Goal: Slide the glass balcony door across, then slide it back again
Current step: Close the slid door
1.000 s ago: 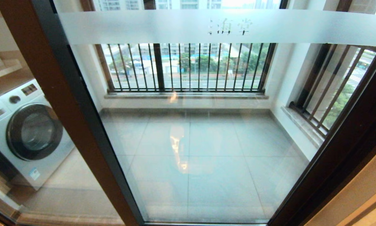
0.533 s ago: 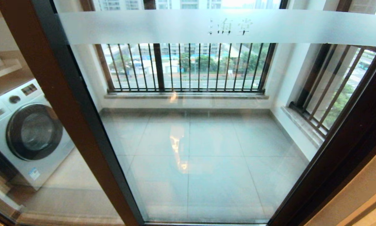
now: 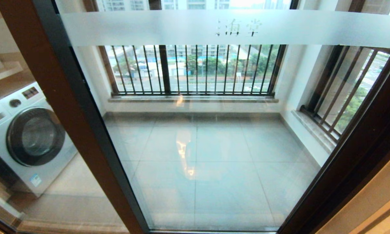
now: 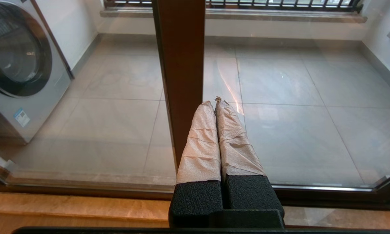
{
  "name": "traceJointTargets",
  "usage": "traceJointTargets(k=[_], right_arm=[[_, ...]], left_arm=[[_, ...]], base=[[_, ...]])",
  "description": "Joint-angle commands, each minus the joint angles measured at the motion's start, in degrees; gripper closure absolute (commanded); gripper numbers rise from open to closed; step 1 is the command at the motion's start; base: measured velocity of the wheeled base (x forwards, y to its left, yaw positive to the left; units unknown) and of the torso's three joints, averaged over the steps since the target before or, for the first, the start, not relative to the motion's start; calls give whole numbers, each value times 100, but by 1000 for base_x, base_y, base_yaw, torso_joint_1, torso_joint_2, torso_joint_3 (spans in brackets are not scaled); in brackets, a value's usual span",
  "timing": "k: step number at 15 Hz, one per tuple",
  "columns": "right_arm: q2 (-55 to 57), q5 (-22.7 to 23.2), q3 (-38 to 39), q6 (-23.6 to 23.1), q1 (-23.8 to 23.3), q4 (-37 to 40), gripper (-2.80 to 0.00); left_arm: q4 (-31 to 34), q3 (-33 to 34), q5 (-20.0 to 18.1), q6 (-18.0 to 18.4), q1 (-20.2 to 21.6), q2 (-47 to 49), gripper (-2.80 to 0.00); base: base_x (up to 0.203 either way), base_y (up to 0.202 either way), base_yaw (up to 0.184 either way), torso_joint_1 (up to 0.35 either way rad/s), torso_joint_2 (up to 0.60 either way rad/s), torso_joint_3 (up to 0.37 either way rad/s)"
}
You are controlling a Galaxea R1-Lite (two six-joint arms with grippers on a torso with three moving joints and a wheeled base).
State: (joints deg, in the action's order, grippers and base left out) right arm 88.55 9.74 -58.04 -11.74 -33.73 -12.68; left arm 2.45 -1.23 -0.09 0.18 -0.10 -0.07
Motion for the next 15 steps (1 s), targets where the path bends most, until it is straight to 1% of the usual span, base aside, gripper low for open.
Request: traceJointTargets(k=[1,3,5,6,7,9,10,11,15], right_arm=[[104,-130,63,-17,-50,-57,0],[373,-247,-10,-20,-6,-133,0],[728,-477,-133,-8,92,-586,0],[888,-695,-175,3,248,-892,0],[958,-858,-192,18,432,-1018,0],[995,-971,-227,32,667,-1061,0],[1032,-1047,-262,31,711,-1065,0],[1098,-1113,-325,39,726,-1075,0],[1282,-1145,-501,66,727,-1088,0]], left_arm=[[1,0,1,-1,1,-1,0],[1,0,1,-1,1,3,0],[1,0,1,-1,1,-1,0],[1,0,1,-1,1,-1,0],[1,0,1,-1,1,1,0],[1,0,1,-1,1,2,0],[1,0,1,-1,1,-1,0],[1,0,1,-1,1,4,0],[1,0,1,-1,1,-1,0]], base=[[0,0,0,0,0,0],[0,0,0,0,0,0],[0,0,0,0,0,0],[0,0,0,0,0,0],[0,0,0,0,0,0],[0,0,0,0,0,0],[0,0,0,0,0,0],[0,0,0,0,0,0],[0,0,0,0,0,0]])
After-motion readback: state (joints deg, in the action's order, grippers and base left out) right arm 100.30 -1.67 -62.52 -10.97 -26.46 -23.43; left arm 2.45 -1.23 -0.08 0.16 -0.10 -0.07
